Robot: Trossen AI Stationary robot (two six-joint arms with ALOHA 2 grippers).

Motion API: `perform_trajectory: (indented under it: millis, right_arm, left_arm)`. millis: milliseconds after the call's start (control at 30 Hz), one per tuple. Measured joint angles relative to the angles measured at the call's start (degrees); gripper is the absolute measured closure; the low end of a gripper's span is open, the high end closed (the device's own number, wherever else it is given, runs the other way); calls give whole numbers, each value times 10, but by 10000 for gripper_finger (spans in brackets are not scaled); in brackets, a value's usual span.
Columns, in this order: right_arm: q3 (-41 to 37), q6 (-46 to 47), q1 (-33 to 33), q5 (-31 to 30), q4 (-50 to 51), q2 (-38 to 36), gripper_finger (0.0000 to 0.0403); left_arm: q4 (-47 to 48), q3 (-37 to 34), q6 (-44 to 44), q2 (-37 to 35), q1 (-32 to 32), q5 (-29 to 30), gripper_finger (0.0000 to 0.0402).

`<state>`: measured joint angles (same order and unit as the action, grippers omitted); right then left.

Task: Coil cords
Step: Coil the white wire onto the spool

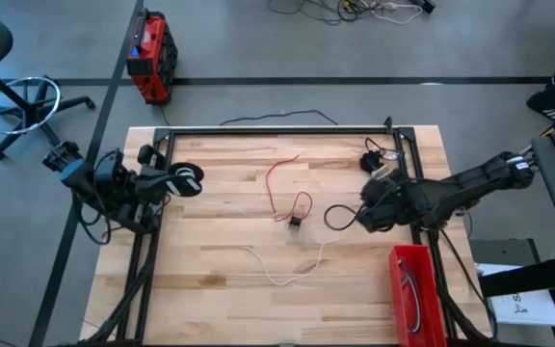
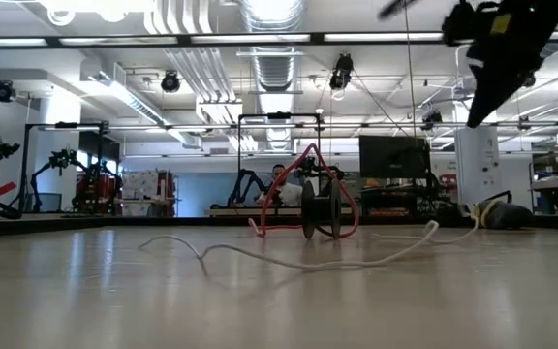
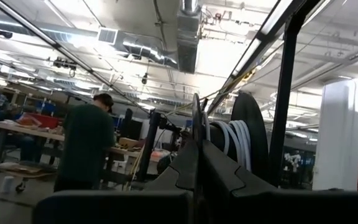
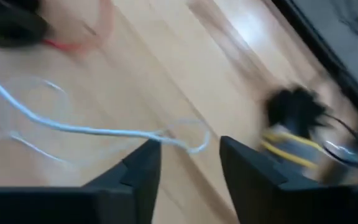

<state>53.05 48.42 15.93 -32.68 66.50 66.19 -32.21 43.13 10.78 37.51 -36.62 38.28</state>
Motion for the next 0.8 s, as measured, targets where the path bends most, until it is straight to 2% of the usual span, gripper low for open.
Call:
perform_trajectory:
  millis: [133, 333, 500, 600, 700, 800]
  right_arm:
    - [15, -32, 16, -6, -132, 24, 215]
    - [30, -184, 53, -37, -480, 98, 190]
    - [58, -339, 64, -44, -836, 223, 188]
    - [116, -438, 64, -46, -1017, 330, 188]
    - [210, -520, 62, -53, -1074, 426, 188]
    - [315, -568, 58, -105, -1067, 502, 188]
  left_arm:
    - [6, 0, -6, 9, 0, 2, 401]
    - [26, -1, -12, 29, 0, 2, 401]
    - [31, -1, -14, 49, 0, 2, 401]
    - [37, -2, -21, 71, 0, 2, 401]
    - [36, -2, -34, 90, 0, 2, 401]
    - [37, -2, -47, 106, 0, 2, 401]
